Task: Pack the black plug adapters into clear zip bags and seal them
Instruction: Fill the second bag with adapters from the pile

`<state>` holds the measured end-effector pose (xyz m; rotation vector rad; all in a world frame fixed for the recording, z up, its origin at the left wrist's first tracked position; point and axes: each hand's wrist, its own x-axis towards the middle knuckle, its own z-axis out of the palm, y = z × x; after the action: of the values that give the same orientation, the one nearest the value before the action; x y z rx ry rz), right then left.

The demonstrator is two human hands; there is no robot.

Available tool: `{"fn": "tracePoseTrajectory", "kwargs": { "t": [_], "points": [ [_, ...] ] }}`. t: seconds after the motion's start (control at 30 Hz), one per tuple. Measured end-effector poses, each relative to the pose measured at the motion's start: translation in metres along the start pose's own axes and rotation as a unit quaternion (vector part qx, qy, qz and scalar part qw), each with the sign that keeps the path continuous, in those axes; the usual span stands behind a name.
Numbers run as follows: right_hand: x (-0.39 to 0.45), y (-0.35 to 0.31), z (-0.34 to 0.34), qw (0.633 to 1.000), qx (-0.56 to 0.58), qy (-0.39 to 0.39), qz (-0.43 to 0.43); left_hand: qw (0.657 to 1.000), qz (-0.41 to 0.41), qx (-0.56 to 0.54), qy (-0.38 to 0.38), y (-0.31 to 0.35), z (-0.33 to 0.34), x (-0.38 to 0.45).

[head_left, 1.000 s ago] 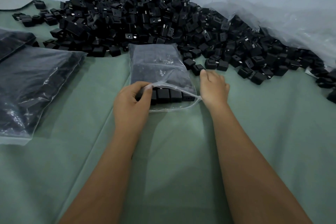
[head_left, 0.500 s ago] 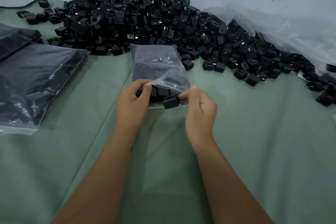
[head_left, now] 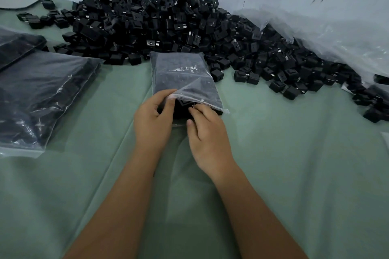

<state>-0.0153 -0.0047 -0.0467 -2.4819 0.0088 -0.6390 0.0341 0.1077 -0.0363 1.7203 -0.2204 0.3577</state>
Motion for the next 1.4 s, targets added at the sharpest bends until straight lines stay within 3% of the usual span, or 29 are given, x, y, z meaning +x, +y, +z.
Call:
{"fn": "tracePoseTrajectory", "kwargs": {
  "t": [0.33, 0.5, 0.63, 0.73, 0.8, 0.87, 0.97, 1.03, 1.1, 1.27, 1.4],
  "points": [
    [0.015, -0.013, 0.013, 0.981, -0.173, -0.089, -0.017, 1.000, 0.014, -0.006, 0.000, -0.009, 0.003, 0.002],
    [0.027, -0.008, 0.017, 0.970, -0.204, -0.081, 0.105, 0.999, 0.041, 0.009, -0.004, -0.011, 0.005, 0.003],
    [0.039, -0.013, 0.019, 0.953, -0.259, -0.100, 0.120, 0.999, 0.050, 0.003, -0.012, -0.011, 0.006, 0.003],
    [0.064, -0.014, 0.023, 0.921, -0.341, -0.180, 0.058, 0.998, 0.057, 0.011, -0.013, -0.012, 0.005, 0.003],
    [0.076, -0.012, 0.030, 0.883, -0.396, -0.238, 0.083, 0.998, 0.054, 0.010, -0.015, -0.012, 0.004, 0.003],
    [0.082, -0.008, 0.039, 0.880, -0.401, -0.227, 0.114, 0.999, 0.052, 0.007, -0.015, -0.013, 0.004, 0.004],
    [0.085, 0.001, 0.050, 0.928, -0.277, -0.197, 0.154, 0.999, 0.052, 0.001, -0.005, -0.013, 0.004, 0.005],
    [0.095, -0.002, 0.051, 0.919, -0.266, -0.211, 0.200, 0.999, 0.050, -0.006, -0.007, -0.013, 0.004, 0.006],
    [0.100, 0.001, 0.044, 0.929, -0.246, -0.161, 0.223, 0.999, 0.051, -0.004, -0.011, -0.013, 0.004, 0.007],
    [0.063, -0.003, 0.023, 0.962, -0.230, -0.134, 0.055, 1.000, 0.031, 0.007, -0.002, -0.011, 0.005, 0.006],
    [0.041, -0.006, 0.003, 0.983, -0.109, 0.007, -0.147, 1.000, 0.002, 0.007, 0.000, -0.011, 0.004, 0.006]
  ]
}}
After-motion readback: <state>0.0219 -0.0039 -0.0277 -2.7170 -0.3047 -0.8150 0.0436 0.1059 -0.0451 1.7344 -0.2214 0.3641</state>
